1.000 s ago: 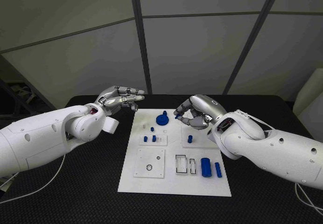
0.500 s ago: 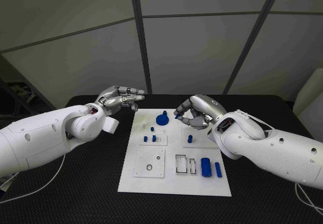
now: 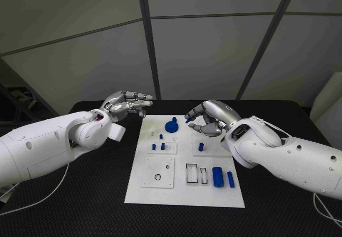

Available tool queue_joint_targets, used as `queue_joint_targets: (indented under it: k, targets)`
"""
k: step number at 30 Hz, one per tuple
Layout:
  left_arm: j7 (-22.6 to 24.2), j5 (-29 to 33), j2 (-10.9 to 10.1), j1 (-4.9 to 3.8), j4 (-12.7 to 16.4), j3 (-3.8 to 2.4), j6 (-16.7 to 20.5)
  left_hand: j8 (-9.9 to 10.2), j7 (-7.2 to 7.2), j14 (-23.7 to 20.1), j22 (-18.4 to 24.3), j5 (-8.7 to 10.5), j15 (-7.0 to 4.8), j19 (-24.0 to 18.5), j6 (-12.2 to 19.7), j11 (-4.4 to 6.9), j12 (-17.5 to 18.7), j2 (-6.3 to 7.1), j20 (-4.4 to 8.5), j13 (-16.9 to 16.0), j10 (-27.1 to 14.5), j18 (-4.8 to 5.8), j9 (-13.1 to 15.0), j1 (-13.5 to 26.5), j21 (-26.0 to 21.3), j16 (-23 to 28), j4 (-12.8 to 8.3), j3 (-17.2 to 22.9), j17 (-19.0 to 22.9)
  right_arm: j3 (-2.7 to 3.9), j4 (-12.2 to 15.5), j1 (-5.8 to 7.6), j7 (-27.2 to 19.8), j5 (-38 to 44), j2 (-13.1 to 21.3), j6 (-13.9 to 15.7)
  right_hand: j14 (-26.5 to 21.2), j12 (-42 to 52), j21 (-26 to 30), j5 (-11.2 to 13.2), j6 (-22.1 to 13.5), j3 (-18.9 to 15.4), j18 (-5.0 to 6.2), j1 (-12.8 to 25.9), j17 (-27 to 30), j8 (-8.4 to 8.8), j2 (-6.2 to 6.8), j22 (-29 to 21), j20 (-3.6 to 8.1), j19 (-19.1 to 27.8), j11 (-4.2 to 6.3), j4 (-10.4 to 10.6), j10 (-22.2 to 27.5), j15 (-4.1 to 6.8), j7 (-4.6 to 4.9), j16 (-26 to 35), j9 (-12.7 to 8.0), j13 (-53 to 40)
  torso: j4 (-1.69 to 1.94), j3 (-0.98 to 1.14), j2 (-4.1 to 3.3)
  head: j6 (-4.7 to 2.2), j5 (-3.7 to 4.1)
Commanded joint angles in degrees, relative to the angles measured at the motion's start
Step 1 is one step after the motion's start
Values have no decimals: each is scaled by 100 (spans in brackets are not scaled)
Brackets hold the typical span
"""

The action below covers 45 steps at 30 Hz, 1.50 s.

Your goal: Assemble the parts on the task board

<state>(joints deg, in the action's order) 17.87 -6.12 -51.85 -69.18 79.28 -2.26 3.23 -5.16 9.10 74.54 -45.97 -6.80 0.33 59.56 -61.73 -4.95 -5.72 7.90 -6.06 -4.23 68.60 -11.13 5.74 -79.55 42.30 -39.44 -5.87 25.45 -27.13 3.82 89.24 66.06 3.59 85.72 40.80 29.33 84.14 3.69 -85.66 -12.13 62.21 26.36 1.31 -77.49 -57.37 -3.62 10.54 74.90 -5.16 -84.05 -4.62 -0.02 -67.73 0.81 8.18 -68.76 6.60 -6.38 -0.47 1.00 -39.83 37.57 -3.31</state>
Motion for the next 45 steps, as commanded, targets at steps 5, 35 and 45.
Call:
queue_joint_targets:
  k: [5, 35, 45]
  targets:
    - [105, 29, -2, -8, 1, -4, -2, 32, 10, -24, 6, -3, -25, -1, 16, -26, -2, -51, 1, -6, 11, 62, -3, -9, -19, 21, -25, -2, 6, 2, -34, 12, -231, -268, 16, 100, -246, -11, 640, 60, -129, -85, 179, 107, 934, -3, 140, 497, -91, 56, -47, 122, 214, -90, 28, 694, -67, 88, -1, -1, 0, -3, 7]
    - [283, 289, 25, -9, -121, -4, 400, 118, 175, -2117, 1938, 67, 836, -2301, 416, -391, 136, 17, -836, 69, -640, 143, -197, 273, -3061, 3438, -114, 47, 1866, 1, -435, 14, -923, -1682, -17, -95, -2475, -3, 7788, 21, -394, -1228, 902, -509, 5089, -2, 13, -5342, -822, 2818, -498, 818, 972, -845, 253, 6337, -289, 281, -5, -8, 12, -124, 48]
    - [394, 427, 7, -14, -142, -5, 670, 131, 113, -2985, 2700, 160, 796, -2953, 659, -347, 133, -51, -1046, 62, -1172, 96, -200, 300, -3730, 3618, 57, -880, 2375, 0, -554, 14, -1019, -1939, -62, -149, -2650, -24, 8230, 8, -558, -1342, 870, -586, 5381, 5, 56, -5921, -934, 3144, -616, 1032, 1187, -965, 228, 6530, -296, 285, 8, -9, -10, -173, 62]
